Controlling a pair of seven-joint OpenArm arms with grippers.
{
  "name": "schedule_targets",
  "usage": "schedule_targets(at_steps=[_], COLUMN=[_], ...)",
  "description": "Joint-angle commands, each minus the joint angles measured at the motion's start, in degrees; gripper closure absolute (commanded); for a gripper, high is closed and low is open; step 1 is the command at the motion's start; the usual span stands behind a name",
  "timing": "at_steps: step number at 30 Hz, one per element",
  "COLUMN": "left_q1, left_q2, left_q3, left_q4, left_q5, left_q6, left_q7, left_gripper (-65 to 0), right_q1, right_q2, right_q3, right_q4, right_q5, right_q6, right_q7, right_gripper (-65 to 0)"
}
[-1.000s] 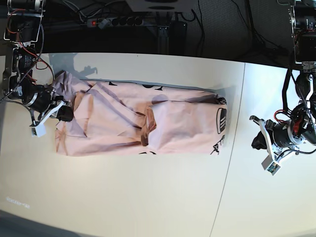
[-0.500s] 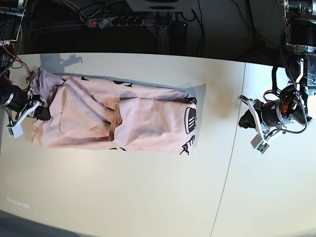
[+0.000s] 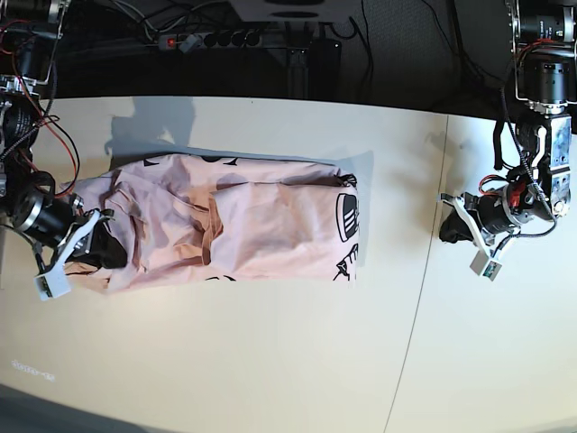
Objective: Fold the T-shirt properly
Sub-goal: 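Grasp the folded bundle with the right gripper and flip it over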
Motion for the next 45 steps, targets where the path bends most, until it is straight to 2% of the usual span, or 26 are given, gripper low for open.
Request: schedule_targets(at_steps=[1,4,8,11,15,20,26,33,38,40,41,43,45], left_q1=[-0.7,-1.0,-1.0,-0.8,-0.8,-0.8,-0.6,-0.6,-0.8,-1.2,-1.5,-2.1,-2.9], left_q2=[-0.8,-0.3,2.3,4.5,6.8,8.9,9.5,9.5,9.1,8.4,7.9,6.5,4.9], left_q3=[-0.2,-0.2,-0.2,-0.2,-0.2,-0.1,0.0,0.0,0.0,-0.1,-0.1,-0.2,-0.2], left_q4=[0.0,-0.1,-0.1,-0.5,-1.2,-2.4,-2.7,-2.7,-2.7,-2.7,-2.7,-2.7,-2.7], left_q5=[0.5,0.6,0.6,0.6,1.0,1.4,1.0,-2.8,-7.5,-9.9,-11.2,-12.9,-13.7], left_q6=[-1.1,-1.2,-1.3,-1.3,-1.4,-1.4,-1.4,-1.4,-4.0,-4.0,-4.0,-4.1,-4.1], left_q7=[0.2,0.2,0.3,0.5,0.7,1.6,2.2,5.0,8.0,9.5,10.0,10.3,10.4], left_gripper=[0.0,0.0,0.0,0.0,0.0,0.0,0.0,0.0,0.0,0.0,0.0,0.0,0.0], right_q1=[1.8,3.8,7.7,10.1,12.5,13.2,13.2,13.2,13.2,13.2,13.2,13.2,13.2], right_q2=[0.5,-0.9,-4.3,-8.1,-13.9,-20.9,-28.3,-30.2,-31.1,-31.7,-32.0,-32.3,-32.8], right_q3=[-0.8,-5.2,-11.9,-16.8,-23.0,-29.5,-37.2,-45.4,-47.5,-47.6,-47.6,-47.6,-47.6], right_q4=[1.1,1.1,1.1,1.1,1.1,1.1,1.0,0.8,-2.4,-3.6,-3.8,-3.9,-3.9], right_q5=[0.7,-0.1,-4.2,-8.4,-16.4,-22.4,-30.5,-38.9,-39.7,-39.6,-39.3,-37.0,-34.6], right_q6=[3.0,3.0,3.0,2.8,0.5,-1.8,-4.0,-4.4,-4.5,-4.5,-4.5,-4.5,-4.5], right_q7=[1.3,0.5,0.5,0.5,0.8,1.5,2.5,5.0,5.3,5.3,5.3,5.3,5.3], right_gripper=[0.0,0.0,0.0,0.0,0.0,0.0,0.0,0.0,0.0,0.0,-1.8,-13.3,-22.0])
